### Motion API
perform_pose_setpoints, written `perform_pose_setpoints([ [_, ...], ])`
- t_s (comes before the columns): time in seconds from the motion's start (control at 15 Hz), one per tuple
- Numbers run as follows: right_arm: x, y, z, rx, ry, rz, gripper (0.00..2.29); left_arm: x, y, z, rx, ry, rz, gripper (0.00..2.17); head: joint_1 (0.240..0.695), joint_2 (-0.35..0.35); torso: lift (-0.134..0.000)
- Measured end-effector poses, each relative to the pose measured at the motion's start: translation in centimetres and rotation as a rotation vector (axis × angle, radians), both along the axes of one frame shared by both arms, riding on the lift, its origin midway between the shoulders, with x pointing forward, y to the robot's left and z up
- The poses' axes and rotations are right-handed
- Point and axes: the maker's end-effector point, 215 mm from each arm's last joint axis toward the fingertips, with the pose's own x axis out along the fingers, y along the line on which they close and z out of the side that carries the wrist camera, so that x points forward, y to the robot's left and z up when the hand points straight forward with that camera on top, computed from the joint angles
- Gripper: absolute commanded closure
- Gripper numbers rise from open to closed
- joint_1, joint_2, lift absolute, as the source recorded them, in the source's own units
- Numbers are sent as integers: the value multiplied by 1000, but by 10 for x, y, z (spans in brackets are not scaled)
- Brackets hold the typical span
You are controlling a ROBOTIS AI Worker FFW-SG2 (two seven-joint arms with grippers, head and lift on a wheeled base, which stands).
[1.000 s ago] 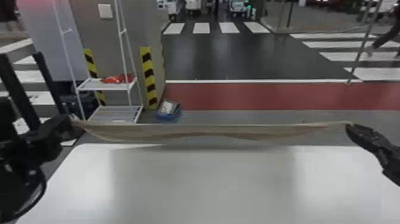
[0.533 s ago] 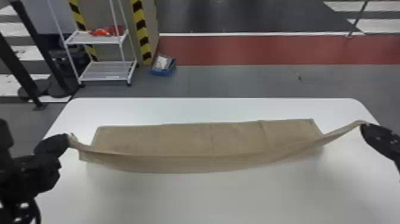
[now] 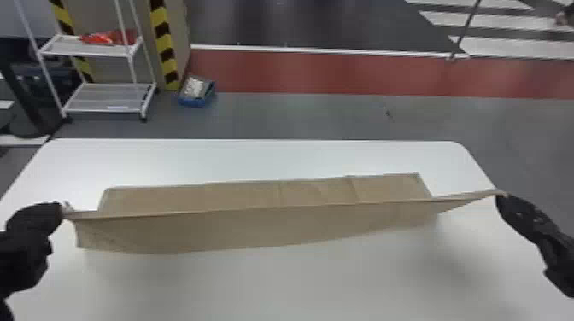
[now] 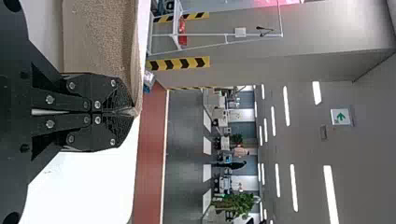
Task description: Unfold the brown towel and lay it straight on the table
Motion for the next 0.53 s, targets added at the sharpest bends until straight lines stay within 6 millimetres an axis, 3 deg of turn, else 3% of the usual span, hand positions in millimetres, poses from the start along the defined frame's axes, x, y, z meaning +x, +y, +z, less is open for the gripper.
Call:
perform_pose_setpoints([
  [0.13, 22, -5, -7, 23, 29, -9, 1328, 18, 5, -16, 6, 47, 14, 1355, 695, -104, -125],
  [0.33, 60, 4, -20, 37, 82, 3, 1328, 51, 13, -38, -10, 83, 28, 1355, 695, -75, -125],
  [0.53, 98, 9, -25, 32, 106, -6, 1328, 78, 21, -48, -7, 102, 40, 1355, 695, -57, -125],
])
